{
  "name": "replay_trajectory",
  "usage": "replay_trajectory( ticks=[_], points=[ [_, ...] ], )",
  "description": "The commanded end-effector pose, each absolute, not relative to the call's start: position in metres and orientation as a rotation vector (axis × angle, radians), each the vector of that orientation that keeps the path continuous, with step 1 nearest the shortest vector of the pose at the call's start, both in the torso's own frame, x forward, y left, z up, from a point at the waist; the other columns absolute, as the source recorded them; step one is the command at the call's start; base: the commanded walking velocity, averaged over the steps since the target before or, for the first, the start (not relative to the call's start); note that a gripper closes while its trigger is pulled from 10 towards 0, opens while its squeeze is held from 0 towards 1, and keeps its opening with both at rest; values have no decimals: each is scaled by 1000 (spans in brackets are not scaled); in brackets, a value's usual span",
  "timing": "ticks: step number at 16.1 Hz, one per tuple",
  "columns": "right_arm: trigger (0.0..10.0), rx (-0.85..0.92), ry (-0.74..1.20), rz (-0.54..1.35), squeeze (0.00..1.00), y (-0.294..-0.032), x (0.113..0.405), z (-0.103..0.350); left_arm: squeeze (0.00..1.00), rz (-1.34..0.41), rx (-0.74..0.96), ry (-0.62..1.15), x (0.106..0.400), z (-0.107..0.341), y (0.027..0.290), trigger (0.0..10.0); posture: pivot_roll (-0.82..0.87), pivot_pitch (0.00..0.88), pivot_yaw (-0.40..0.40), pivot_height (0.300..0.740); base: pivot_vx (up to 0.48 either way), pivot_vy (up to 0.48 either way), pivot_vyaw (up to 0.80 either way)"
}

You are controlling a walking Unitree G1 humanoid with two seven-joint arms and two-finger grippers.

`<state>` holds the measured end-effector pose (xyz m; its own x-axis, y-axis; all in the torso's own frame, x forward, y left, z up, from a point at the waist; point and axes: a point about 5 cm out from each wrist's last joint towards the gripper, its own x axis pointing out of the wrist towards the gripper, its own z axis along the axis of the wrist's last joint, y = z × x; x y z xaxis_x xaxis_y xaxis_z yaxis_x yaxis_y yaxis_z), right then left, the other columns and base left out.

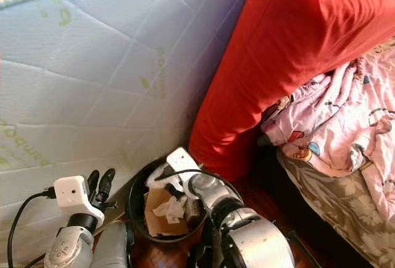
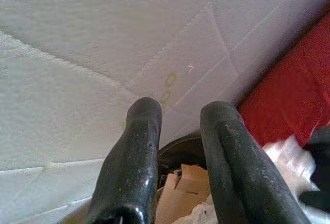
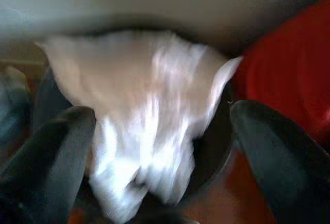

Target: Clean up the room

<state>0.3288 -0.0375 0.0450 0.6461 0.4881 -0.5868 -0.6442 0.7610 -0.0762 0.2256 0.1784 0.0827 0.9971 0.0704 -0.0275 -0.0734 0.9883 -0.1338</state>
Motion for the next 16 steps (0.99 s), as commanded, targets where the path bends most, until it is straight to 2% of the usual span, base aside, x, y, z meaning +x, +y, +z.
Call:
replay_trajectory(
  ticks=[1, 2, 3, 4, 5, 6, 7, 8, 10, 11, 12, 13, 15, 16],
  points=[
    [10000, -182, 441, 636, 0, -34, 332, 53, 0, 73, -142, 39, 224, 80, 176, 10000, 293, 221, -140, 617, 0, 0, 0],
    [10000, -106, 390, 607, 0, -34, 333, 56, 0, 72, -142, 38, 224, 80, 176, 10000, 296, 223, -138, 617, 0, 0, 0],
    [10000, -3, 423, 591, 0, -33, 330, 53, 0, 72, -141, 38, 224, 80, 176, 10000, 295, 221, -138, 617, 0, 0, 0],
    [10000, -249, 544, 626, 0, -37, 329, 46, 0, 74, -140, 38, 224, 80, 177, 10000, 295, 217, -140, 617, 0, 0, 0],
    [10000, -398, 618, 651, 0, -42, 329, 42, 0, 74, -139, 37, 224, 80, 177, 10000, 301, 216, -142, 617, 0, 0, 0],
    [10000, -411, 645, 656, 0, -43, 328, 41, 0, 75, -139, 38, 224, 80, 178, 10000, 302, 217, -141, 617, 0, 0, 0],
    [10000, -363, 643, 630, 0, -44, 327, 40, 0, 75, -140, 39, 224, 80, 178, 10000, 294, 219, -140, 617, 0, 0, 0],
    [10000, -280, 497, 627, 0, -38, 331, 48, 0, 72, -141, 41, 224, 80, 177, 10000, 294, 219, -140, 617, 0, 0, 0],
    [10000, -49, 408, 613, 0, -33, 331, 55, 0, 71, -142, 41, 224, 80, 176, 10000, 292, 220, -141, 617, 0, 0, 0],
    [10000, -70, 449, 616, 0, -33, 330, 52, 0, 73, -142, 36, 225, 81, 176, 10000, 296, 216, -141, 617, 0, 0, 0],
    [10000, -153, 497, 620, 0, -36, 330, 49, 0, 73, -142, 35, 226, 81, 176, 10000, 297, 213, -142, 617, 0, 0, 0],
    [10000, -555, 652, 663, 0, -46, 330, 42, 0, 74, -140, 32, 226, 82, 177, 10000, 300, 211, -144, 617, 0, 0, 0],
    [10000, -348, 602, 639, 0, -42, 329, 42, 0, 77, -137, 30, 226, 82, 179, 10000, 300, 216, -141, 617, 0, 0, 0],
    [10000, -350, 545, 643, 0, -40, 330, 46, 0, 76, -135, 29, 225, 83, 179, 10000, 292, 215, -142, 617, 0, 0, 0]
  ],
)
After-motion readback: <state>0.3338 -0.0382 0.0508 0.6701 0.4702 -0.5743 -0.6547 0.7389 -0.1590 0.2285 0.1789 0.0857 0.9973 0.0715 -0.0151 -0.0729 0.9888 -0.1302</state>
